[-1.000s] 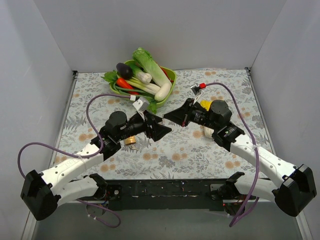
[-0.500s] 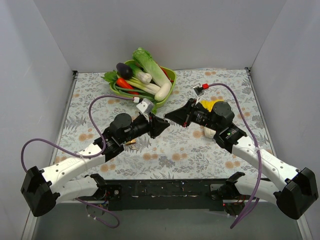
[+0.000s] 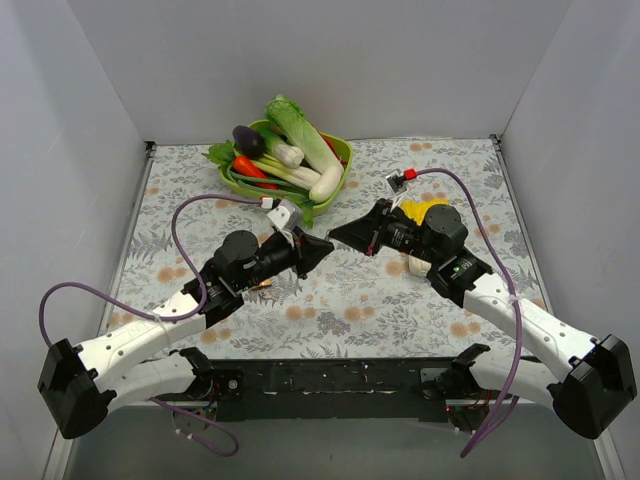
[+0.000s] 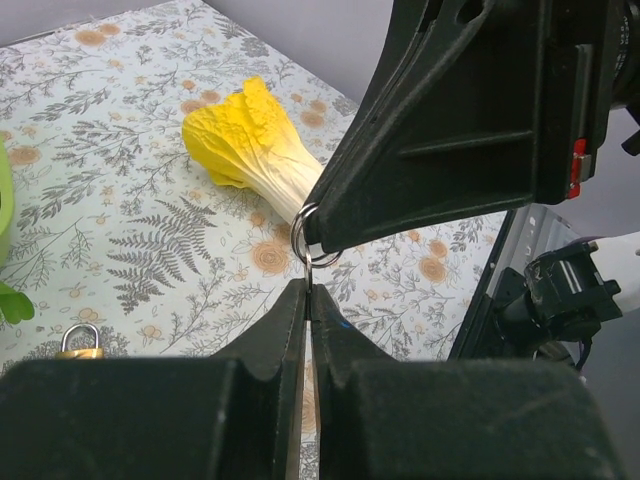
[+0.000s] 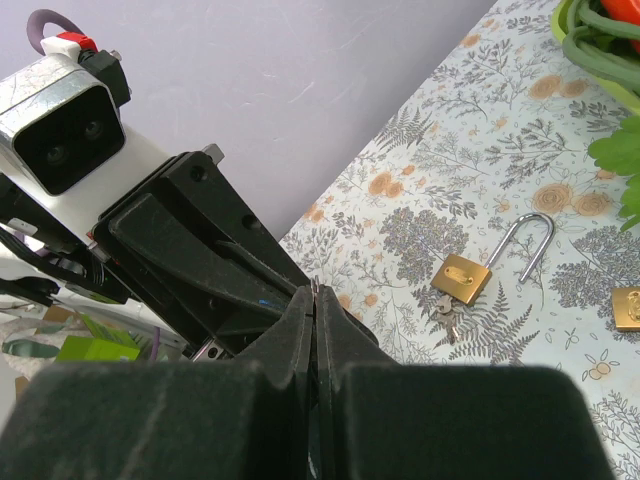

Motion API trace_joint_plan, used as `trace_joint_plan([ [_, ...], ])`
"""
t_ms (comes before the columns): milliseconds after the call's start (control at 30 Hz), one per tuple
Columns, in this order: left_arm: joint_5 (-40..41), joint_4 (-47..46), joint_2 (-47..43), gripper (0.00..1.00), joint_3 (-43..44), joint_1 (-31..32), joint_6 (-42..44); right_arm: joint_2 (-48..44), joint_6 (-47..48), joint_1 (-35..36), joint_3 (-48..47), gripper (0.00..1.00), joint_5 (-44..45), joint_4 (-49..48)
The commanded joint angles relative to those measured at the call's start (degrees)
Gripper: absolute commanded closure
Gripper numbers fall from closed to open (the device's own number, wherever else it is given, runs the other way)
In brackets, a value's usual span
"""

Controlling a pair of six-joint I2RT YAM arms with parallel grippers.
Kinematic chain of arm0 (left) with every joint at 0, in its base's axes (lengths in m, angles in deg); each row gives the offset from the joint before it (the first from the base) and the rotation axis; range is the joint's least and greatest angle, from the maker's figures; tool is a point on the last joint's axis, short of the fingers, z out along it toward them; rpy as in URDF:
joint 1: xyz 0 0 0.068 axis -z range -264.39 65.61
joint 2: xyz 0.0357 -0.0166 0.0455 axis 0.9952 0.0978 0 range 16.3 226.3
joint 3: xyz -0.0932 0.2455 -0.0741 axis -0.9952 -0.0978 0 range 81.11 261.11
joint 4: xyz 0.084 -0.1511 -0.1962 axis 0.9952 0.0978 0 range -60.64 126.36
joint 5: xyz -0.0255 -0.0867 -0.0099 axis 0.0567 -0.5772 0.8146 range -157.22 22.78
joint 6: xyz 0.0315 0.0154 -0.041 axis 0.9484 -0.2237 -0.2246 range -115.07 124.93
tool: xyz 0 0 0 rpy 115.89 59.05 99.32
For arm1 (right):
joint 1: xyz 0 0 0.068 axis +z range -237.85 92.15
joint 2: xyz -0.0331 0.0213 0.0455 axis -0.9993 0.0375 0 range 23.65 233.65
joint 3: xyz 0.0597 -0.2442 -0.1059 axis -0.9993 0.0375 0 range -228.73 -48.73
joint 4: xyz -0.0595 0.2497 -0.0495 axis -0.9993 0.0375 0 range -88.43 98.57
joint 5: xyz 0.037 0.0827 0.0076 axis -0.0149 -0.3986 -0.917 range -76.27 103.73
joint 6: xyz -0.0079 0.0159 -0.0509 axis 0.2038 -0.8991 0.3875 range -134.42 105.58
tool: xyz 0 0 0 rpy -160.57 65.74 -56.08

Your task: Unlock with the key

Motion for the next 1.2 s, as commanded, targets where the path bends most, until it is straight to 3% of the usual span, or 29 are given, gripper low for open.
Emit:
trace_joint_plan([
  [0, 1.3, -0.3, -2.9, 1.0, -1.1, 0.2, 1.2, -1.1, -0.4, 0.1, 1.1, 0.99, 0.9, -2.7],
  [200, -0.8, 0.9, -4.4, 1.0, -1.3, 0.2, 2.4, -1.4, -0.1, 0.0, 1.4, 0.99, 1.3, -2.1],
  [433, -10.8, 15.3, -2.8, 1.0, 2.4, 0.2, 3.1, -1.7, 2.8, -1.9, 2.7, 0.99, -4.9, 0.0],
  [533, -14.8, 20.5, -2.6, 1.0, 3.0, 0.2, 1.1, -1.8, 4.3, -3.6, 2.4, 0.84, -9.6, 1.5],
  [567, -15.7, 21.6, -2.6, 1.0, 3.0, 0.2, 0.4, -1.9, 5.8, -4.1, 2.2, 0.72, -10.7, 2.2],
  [667, -19.8, 26.4, -2.2, 1.0, 3.9, 0.2, -2.5, -2.5, 10.5, -5.3, 0.7, 0.53, -14.1, 5.8],
  [767, -24.2, 28.7, -2.3, 1.0, 3.7, 0.2, -5.6, -2.8, 13.4, -5.6, 0.0, 0.43, -17.0, 8.4],
  [1000, -31.1, 31.9, -1.9, 1.0, 3.9, 0.2, -9.1, -2.4, 14.4, -5.1, 4.4, 0.31, -31.0, 2.7],
  [1167, -33.7, 36.9, 1.1, 1.0, 6.0, 0.2, -8.5, -3.8, 19.3, -1.0, 6.1, 0.3, -29.8, 6.5],
])
